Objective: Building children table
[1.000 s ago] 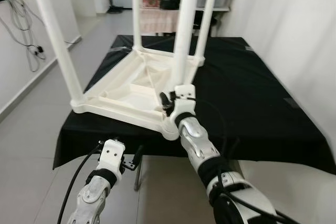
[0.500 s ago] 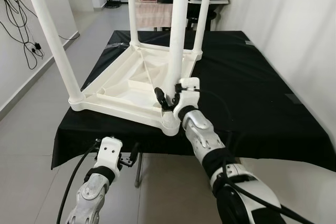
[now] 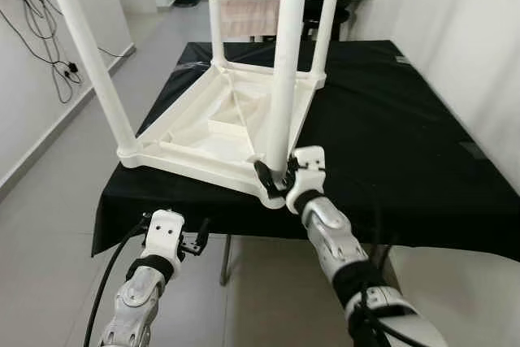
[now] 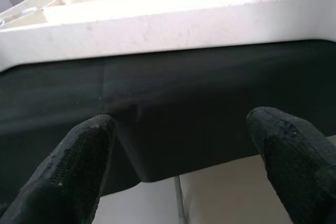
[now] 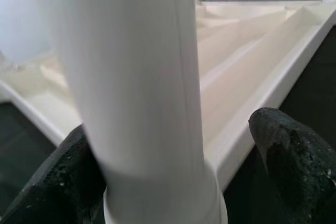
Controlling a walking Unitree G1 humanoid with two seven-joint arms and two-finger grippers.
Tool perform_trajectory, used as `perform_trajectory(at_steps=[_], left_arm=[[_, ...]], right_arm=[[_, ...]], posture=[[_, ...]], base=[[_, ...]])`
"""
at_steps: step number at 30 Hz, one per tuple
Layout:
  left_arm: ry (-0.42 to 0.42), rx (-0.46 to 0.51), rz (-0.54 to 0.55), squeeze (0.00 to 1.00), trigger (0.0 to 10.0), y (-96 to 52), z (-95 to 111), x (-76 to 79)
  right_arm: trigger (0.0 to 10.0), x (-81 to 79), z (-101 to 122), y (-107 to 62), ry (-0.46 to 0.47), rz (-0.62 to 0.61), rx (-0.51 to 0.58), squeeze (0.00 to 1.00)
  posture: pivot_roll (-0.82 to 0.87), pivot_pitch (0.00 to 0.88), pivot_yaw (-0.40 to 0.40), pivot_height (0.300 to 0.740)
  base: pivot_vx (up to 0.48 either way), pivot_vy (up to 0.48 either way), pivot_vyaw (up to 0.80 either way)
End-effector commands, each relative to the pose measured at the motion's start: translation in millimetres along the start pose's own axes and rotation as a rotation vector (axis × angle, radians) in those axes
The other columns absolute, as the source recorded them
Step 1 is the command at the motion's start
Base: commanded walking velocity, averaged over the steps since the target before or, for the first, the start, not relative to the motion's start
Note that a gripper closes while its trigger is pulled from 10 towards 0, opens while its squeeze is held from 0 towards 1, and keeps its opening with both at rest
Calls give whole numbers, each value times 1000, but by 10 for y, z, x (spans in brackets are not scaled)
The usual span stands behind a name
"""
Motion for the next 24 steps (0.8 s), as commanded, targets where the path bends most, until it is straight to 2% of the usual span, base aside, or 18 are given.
perform_trajectory(at_steps=[1, 9, 14, 24], left_arm=[[-1, -1, 1, 0, 10000, -15, 25, -38], [-44, 21, -49, 0, 10000, -139, 86, 44], [-58, 31, -59, 0, 10000, -165, 110, 60], [-104, 21, -96, 0, 10000, -146, 103, 195]], right_arm=[[10000, 47, 2, -12, -25, -6, -3, 0], [10000, -47, -21, -44, -15, 9, -4, 0], [10000, -74, -38, -62, -12, 7, -10, 0], [10000, -32, 12, -40, -15, -6, -13, 0]], posture=[[-37, 0, 18, 740], [-26, 0, 24, 740], [-27, 0, 23, 740], [-41, 0, 24, 740]], base=[[0, 0, 0], [0, 0, 0], [0, 0, 0], [265, 0, 0]])
Point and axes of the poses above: a point about 5 cm out from each wrist's last joint towards the gripper, its own y axis pointing out of the wrist towards the gripper, its own z axis along the axis of the wrist's last joint, x = y × z, the point moved 6 cm from there along y, pointing out of the wrist towards the gripper, and after that the axes turned 12 degrees about -y, right-handed, at the moved point
